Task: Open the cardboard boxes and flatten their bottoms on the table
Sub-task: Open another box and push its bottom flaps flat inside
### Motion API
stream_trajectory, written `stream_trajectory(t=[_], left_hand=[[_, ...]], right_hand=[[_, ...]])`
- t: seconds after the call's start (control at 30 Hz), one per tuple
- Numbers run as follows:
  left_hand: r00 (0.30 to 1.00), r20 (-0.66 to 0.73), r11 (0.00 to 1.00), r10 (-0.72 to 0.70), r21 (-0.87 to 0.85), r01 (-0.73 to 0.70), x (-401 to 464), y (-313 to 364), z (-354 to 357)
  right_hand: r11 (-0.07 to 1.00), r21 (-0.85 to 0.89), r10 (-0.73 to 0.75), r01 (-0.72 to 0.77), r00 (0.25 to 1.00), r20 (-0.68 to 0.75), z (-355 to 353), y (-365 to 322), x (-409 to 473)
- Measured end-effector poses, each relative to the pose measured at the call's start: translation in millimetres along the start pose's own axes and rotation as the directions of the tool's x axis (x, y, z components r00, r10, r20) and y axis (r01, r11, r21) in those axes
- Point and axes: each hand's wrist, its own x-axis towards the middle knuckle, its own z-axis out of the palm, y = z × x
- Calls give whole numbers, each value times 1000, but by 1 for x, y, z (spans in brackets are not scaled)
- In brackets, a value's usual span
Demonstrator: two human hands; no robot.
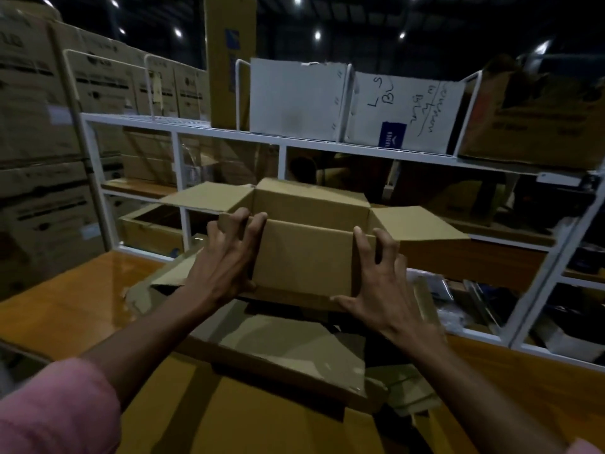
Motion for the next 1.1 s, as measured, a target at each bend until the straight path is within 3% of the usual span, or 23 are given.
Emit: stream_trajectory(t=[0.27,0.57,0.67,0.77,0.87,0.97,1.03,1.1], left_hand=[[994,94,998,-64,3,64,8,-20,47],[992,123,999,15,-40,-10,25,-28,84],[984,177,996,25,-85,-10,23,-35,95],[965,257,993,48,-121,-18,19,-41,100],[897,440,993,54,-115,-3,22,-45,91],[733,679,998,42,-60,-1,29,-47,77],[634,766,995,101,-83,-59,29,-46,71],[593,790,987,155,-151,-56,25,-46,68]], right_hand=[[999,-21,36,-34,996,85,43,-2,10],[983,-140,142,-119,976,167,71,8,7],[975,-159,184,-158,968,168,80,2,2],[977,-114,202,-178,944,260,81,-5,-5],[974,-116,226,-195,881,416,71,-10,-6],[974,-143,226,-176,783,579,62,-9,-7],[974,-117,221,-192,733,643,59,-10,-11],[957,-69,257,-282,716,649,60,-15,-17]])
